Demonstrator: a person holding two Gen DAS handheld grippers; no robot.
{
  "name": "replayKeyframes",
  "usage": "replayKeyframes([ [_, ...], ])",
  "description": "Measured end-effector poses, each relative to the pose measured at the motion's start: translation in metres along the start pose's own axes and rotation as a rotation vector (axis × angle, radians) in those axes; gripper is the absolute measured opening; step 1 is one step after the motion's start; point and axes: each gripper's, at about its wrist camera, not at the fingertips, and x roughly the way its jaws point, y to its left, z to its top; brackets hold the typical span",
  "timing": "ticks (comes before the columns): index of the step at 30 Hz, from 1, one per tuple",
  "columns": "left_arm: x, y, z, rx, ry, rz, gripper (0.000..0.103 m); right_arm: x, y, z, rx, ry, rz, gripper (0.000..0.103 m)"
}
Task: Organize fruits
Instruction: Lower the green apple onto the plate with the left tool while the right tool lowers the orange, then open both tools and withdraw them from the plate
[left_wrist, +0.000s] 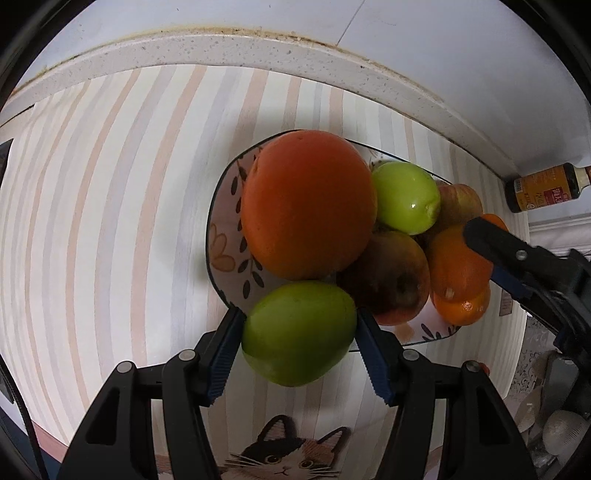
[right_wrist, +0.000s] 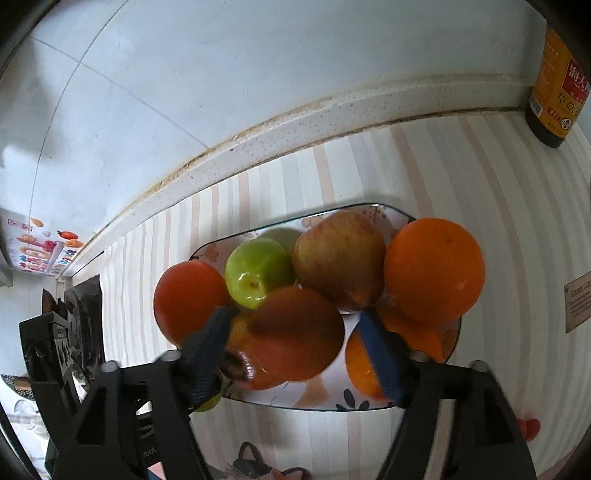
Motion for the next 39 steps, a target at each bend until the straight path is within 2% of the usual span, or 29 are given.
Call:
replayKeyframes([
  [4, -0.001, 0.0, 0.002, -0.019, -0.004, -0.017, 0.062, -0.005, 0.0, 0.0, 0.009, -0.021, 0.001, 0.085],
  [7, -0.008, 0.0, 0.001, -0.018, -0.016, -0.021, 0.077, -0.011, -0.002, -0.004, 0.009, -0.03, -0.01, 0.093],
  [8, -0.011, -0.001, 0.001, -0.017, -0.023, -0.028, 0.087, -0.013, -0.003, -0.006, 0.006, -0.036, -0.017, 0.094],
  [9, -0.015, -0.001, 0.001, -0.013, -0.031, -0.029, 0.09, -0.017, -0.002, -0.009, -0.006, -0.046, -0.043, 0.094],
  [13, -0.038, -0.002, -0.002, 0.016, -0.093, 0.019, 0.091, -0.039, 0.004, -0.025, -0.077, -0.105, -0.17, 0.097],
  [15, -0.05, -0.004, -0.007, 0.051, -0.134, 0.069, 0.091, -0.048, 0.006, -0.039, -0.115, -0.123, -0.23, 0.098],
  [18, -0.067, -0.009, -0.023, 0.122, -0.201, 0.177, 0.091, -0.056, 0.009, -0.059, -0.147, -0.125, -0.279, 0.098],
  [22, -0.087, -0.01, -0.048, 0.159, -0.249, 0.256, 0.091, -0.072, 0.009, -0.085, -0.164, -0.131, -0.306, 0.098],
  [32, -0.159, -0.03, -0.107, 0.196, -0.389, 0.243, 0.091, -0.152, 0.033, -0.137, -0.205, -0.249, -0.297, 0.098],
  [39, -0.208, -0.037, -0.141, 0.208, -0.448, 0.208, 0.091, -0.209, 0.057, -0.171, -0.233, -0.319, -0.283, 0.098],
])
